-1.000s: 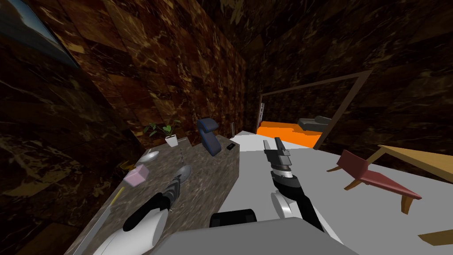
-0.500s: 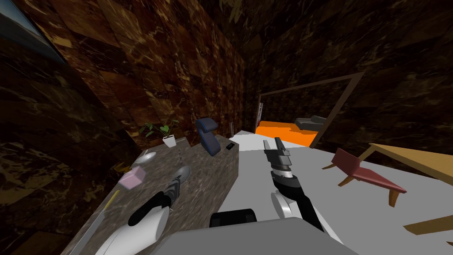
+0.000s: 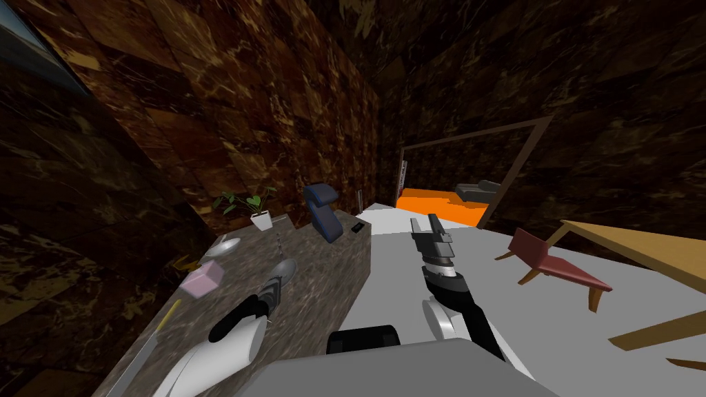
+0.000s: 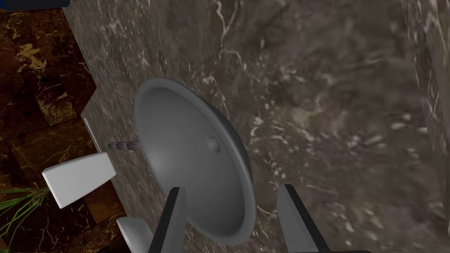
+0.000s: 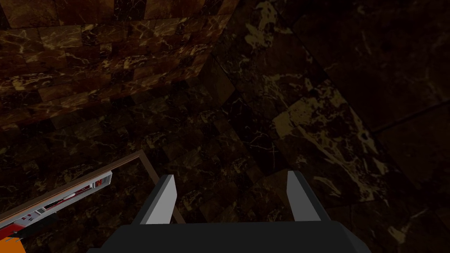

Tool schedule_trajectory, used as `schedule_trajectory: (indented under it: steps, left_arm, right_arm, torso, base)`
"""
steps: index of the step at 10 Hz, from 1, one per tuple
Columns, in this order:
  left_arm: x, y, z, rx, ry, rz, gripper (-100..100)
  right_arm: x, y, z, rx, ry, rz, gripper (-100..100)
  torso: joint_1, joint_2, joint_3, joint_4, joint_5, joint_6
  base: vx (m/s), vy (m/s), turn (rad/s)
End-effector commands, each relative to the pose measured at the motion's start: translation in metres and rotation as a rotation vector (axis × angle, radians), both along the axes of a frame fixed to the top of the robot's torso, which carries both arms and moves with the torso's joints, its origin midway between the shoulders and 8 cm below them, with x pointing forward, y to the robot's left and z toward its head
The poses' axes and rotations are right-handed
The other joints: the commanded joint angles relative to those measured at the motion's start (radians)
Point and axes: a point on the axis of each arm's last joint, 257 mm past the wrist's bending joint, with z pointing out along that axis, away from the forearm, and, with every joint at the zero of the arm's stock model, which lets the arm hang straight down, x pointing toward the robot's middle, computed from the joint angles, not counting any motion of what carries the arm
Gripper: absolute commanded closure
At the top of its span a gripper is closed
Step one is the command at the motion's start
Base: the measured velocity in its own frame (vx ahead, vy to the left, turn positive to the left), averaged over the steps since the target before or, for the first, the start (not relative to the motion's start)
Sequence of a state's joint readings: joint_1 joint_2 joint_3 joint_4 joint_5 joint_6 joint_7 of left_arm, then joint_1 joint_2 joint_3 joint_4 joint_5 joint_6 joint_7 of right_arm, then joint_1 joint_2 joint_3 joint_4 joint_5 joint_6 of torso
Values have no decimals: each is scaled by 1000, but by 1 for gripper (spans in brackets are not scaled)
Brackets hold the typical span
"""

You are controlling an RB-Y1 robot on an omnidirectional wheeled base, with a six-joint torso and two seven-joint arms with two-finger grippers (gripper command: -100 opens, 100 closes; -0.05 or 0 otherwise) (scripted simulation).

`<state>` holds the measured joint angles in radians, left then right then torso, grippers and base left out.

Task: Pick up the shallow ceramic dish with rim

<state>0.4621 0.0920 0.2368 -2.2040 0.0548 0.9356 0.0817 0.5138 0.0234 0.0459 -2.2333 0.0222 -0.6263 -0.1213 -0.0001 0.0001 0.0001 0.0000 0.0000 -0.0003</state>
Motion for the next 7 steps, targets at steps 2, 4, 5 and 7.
schedule_trajectory:
  steps: [2, 4, 5, 7]
  left_arm:
    - [0, 0, -1, -1, 2, 1, 100]
    - [0, 0, 0, -1, 1, 1, 100]
    - [0, 0, 0, -2, 1, 1, 0]
    - [-9, -9, 7, 0, 0, -19, 100]
  right_arm:
    - [0, 0, 0, 0, 0, 0, 0]
    - [0, 0, 0, 0, 0, 0, 0]
    - [0, 0, 0, 0, 0, 0, 0]
    - [0, 0, 0, 0, 0, 0, 0]
  torso:
    - [0, 0, 0, 0, 0, 0]
    - [-1, 0, 0, 0, 0, 0]
    - [-1, 0, 0, 0, -1, 0]
    - [-2, 0, 0, 0, -1, 0]
  base:
    - [0, 0, 0]
    - [0, 0, 0]
    - [0, 0, 0]
    - [21, -11, 99]
